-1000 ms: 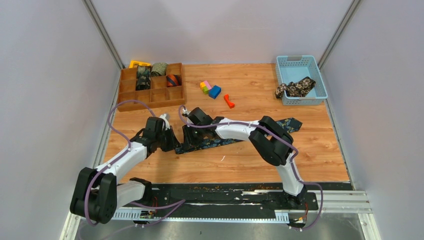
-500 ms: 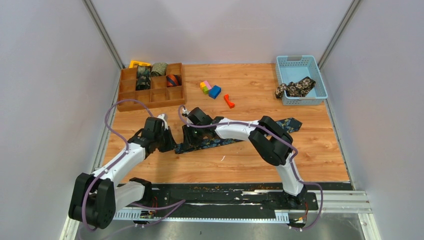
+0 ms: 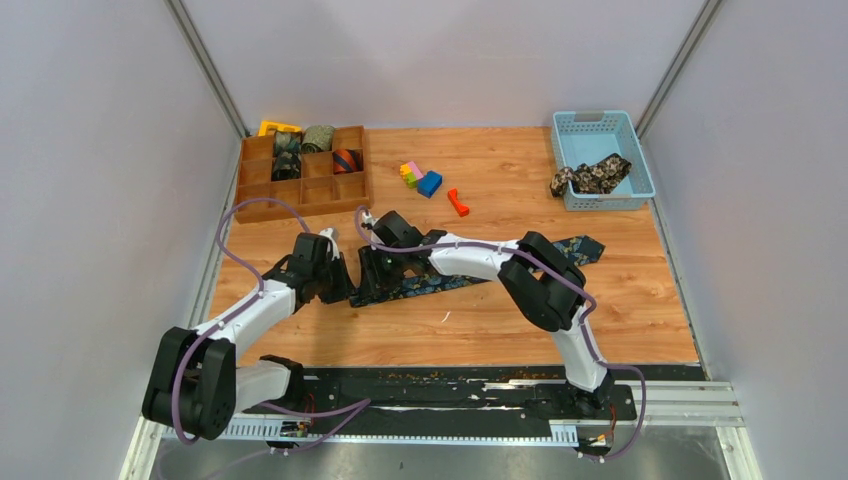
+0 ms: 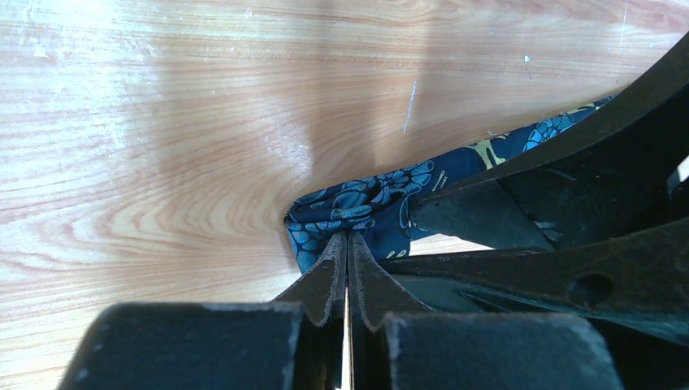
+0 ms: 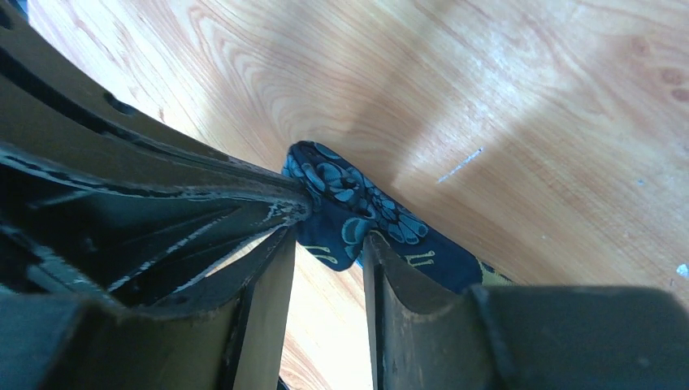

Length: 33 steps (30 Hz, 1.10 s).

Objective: Roll the ties
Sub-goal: Roll the tie at the center of the board.

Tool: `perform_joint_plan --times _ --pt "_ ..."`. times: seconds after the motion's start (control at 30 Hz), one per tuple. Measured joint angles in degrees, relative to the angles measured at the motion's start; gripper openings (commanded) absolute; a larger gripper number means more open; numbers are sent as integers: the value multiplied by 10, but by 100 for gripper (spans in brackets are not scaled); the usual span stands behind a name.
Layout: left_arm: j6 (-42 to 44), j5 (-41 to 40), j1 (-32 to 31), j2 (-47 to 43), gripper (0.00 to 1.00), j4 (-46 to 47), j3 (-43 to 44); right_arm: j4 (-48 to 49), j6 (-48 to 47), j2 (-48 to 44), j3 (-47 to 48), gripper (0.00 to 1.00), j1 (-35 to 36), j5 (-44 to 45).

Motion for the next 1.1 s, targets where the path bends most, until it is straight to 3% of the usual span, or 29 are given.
perform_joint_plan --times 0.5,0.7,0.87,0.97,1.1 --pt "1 1 0 0 6 0 0 -8 0 22 20 24 -3 6" --pt "7 -1 0 -11 39 -4 0 -6 0 22 20 19 -3 6" --pt "13 -30 -3 -61 90 -24 0 -2 1 23 17 17 -3 6" --pt "11 -47 -2 -88 92 -28 0 6 1 22 12 17 -3 6" --pt "2 -60 3 -107 83 -29 -10 18 3 22 4 16 -4 4"
